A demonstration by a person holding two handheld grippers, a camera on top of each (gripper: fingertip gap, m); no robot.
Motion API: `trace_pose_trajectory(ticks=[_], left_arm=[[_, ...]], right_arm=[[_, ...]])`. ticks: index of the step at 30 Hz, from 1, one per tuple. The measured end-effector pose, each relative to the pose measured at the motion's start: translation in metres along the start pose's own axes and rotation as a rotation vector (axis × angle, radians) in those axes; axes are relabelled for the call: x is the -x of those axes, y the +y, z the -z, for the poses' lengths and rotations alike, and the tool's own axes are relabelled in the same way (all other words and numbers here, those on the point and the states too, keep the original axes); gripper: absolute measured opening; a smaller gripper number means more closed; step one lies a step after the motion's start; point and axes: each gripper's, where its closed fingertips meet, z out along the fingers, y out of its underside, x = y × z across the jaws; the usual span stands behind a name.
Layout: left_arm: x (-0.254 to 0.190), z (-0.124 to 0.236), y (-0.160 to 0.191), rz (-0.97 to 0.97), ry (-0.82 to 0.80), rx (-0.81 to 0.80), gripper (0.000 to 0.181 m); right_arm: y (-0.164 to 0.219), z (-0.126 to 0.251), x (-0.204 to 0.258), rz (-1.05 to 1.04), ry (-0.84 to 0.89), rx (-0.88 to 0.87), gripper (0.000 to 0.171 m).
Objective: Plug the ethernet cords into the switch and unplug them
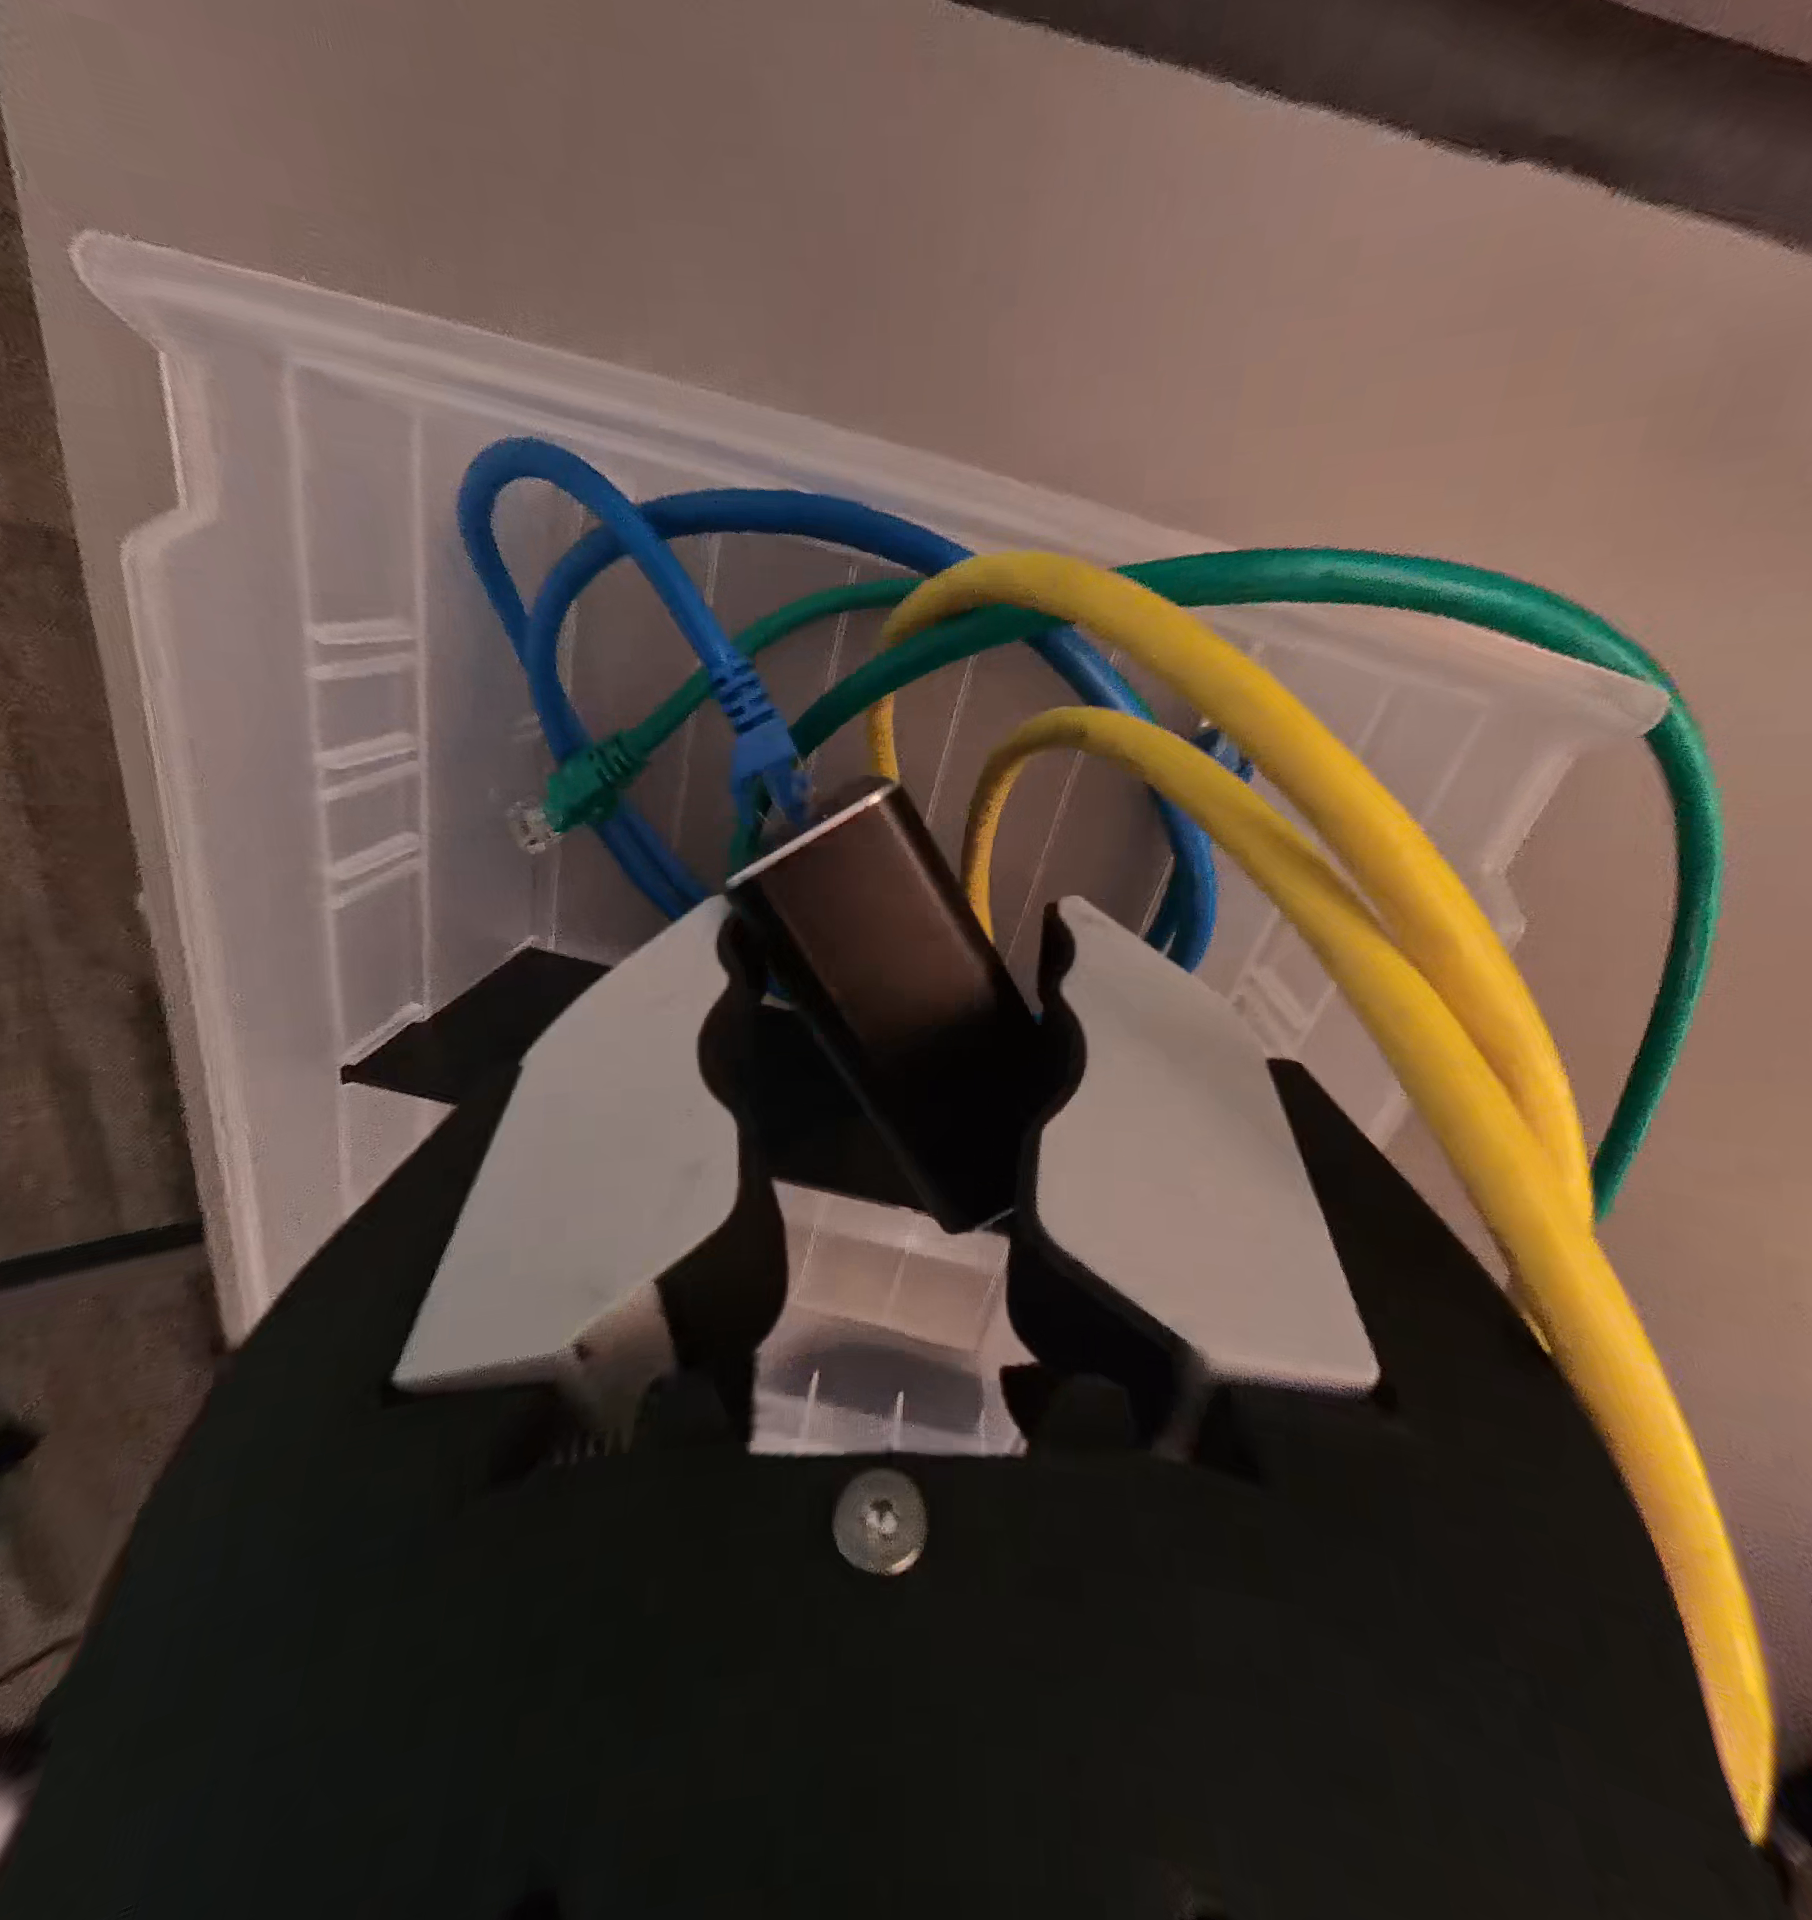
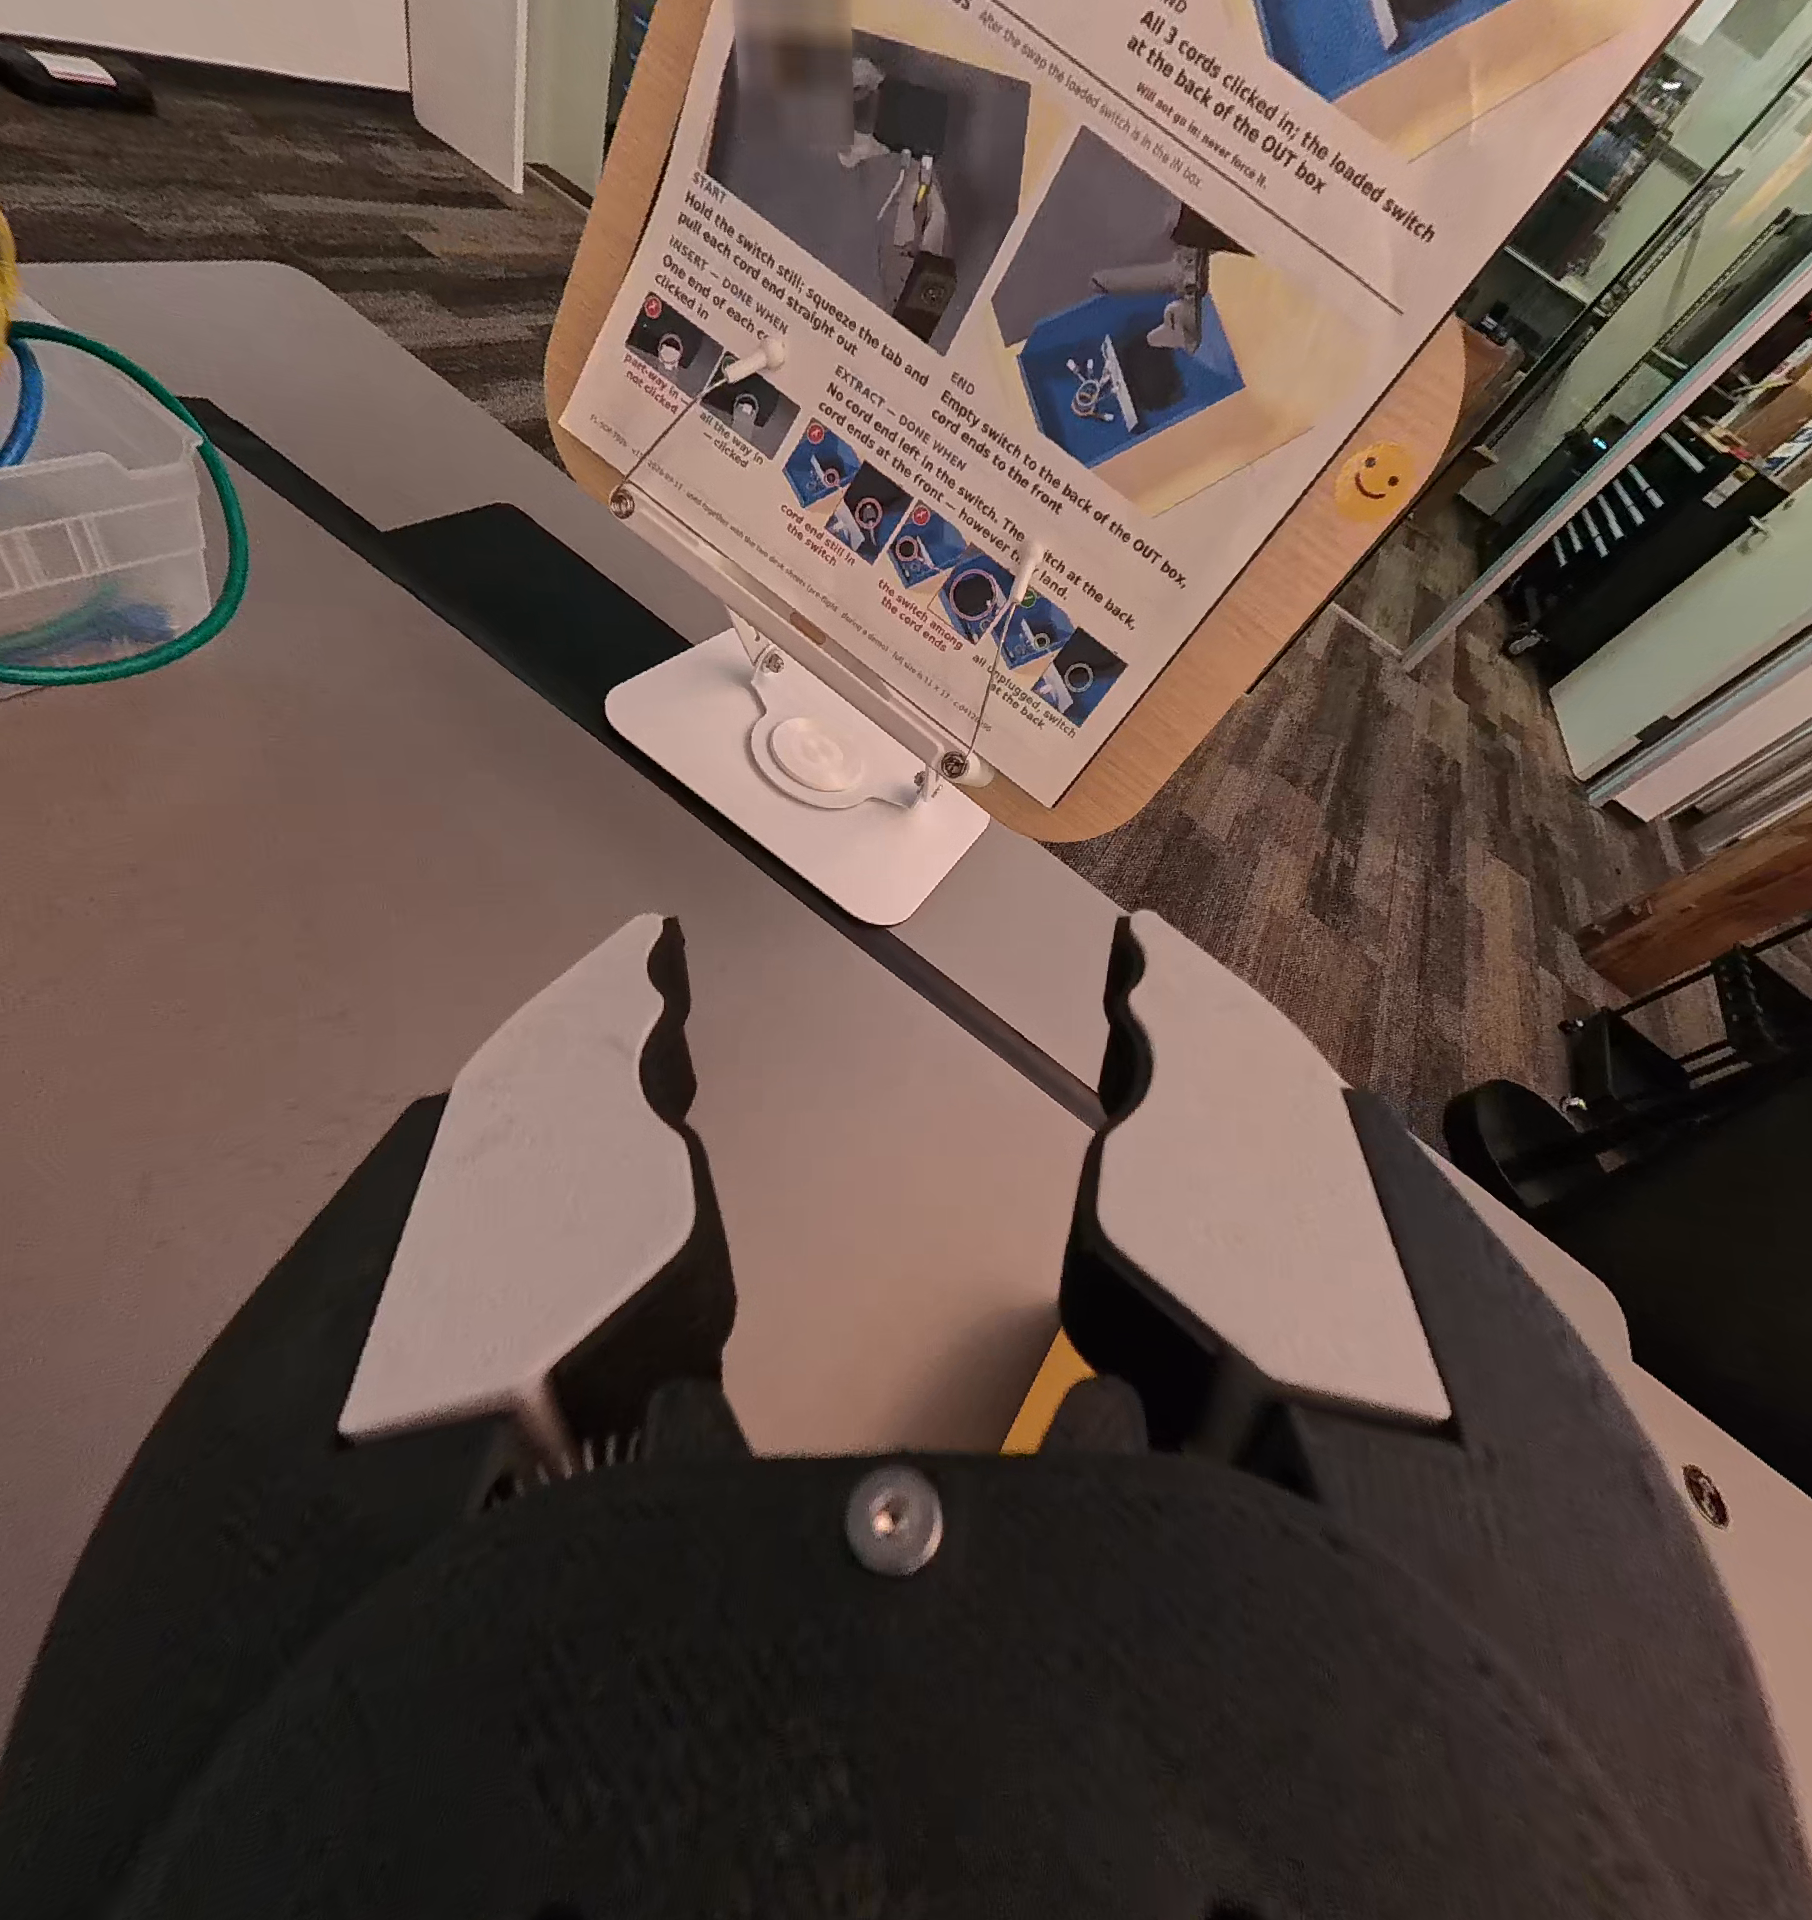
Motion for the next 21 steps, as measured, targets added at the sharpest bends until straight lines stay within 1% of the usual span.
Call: trace_pose_trajectory(ticks=[5, 8, 11, 13, 16, 18, 21], left_arm=[[0.007, 0.012, 0.011, -0.025, -0.048, 0.121, 0.045], [0.011, 0.030, 0.010, -0.036, -0.047, 0.108, 0.043], [0.012, 0.058, 0.007, -0.053, -0.030, 0.065, 0.042], [0.016, 0.085, 0.006, -0.084, -0.060, 0.034, 0.041], [0.020, 0.136, 0.003, -0.140, -0.136, -0.012, 0.040], [0.014, 0.176, -0.001, -0.174, -0.166, -0.068, 0.039], [-0.006, 0.241, -0.004, -0.247, -0.206, -0.163, 0.038]], right_arm=[[0.001, -0.001, -0.002, -0.014, -0.007, 0.001, 0.078], [0.000, 0.000, -0.003, -0.021, -0.009, -0.008, 0.078], [-0.003, 0.001, 0.000, -0.018, -0.016, -0.023, 0.078], [-0.003, 0.000, 0.003, -0.008, -0.020, -0.024, 0.078], [-0.004, -0.002, 0.009, 0.008, -0.026, -0.021, 0.078], [-0.004, -0.004, 0.012, 0.019, -0.030, -0.019, 0.078], [-0.004, -0.008, 0.017, 0.033, -0.035, -0.014, 0.078]])
